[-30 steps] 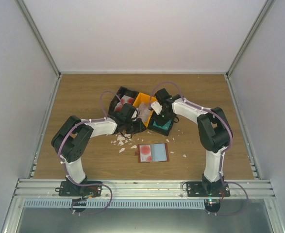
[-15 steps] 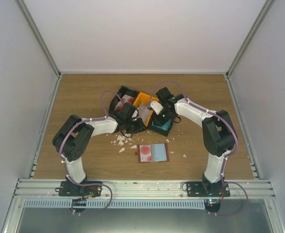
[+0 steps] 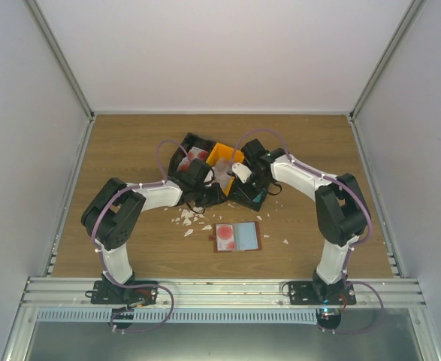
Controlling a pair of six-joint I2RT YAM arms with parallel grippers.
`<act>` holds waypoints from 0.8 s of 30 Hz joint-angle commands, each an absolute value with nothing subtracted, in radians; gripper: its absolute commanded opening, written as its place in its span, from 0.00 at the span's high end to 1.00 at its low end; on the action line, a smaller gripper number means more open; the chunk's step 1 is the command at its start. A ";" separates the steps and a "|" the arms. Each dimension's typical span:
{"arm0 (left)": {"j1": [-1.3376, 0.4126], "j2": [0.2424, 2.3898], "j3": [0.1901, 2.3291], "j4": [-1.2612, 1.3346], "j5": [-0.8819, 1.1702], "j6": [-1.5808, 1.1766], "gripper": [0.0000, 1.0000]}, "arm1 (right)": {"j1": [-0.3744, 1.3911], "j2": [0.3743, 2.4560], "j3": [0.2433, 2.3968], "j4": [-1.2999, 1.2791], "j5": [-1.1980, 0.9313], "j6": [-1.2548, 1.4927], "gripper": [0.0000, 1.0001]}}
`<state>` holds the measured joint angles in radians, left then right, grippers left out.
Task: Put the credit cards into the card holder
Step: Pick up the credit card from the storage box.
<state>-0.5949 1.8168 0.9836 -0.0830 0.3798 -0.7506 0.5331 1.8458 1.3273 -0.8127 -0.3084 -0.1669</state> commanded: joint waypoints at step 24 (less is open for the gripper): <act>-0.575 1.781 0.979 -0.058 0.321 -0.737 0.80 | 0.542 1.831 1.325 -0.796 -0.212 -0.152 0.83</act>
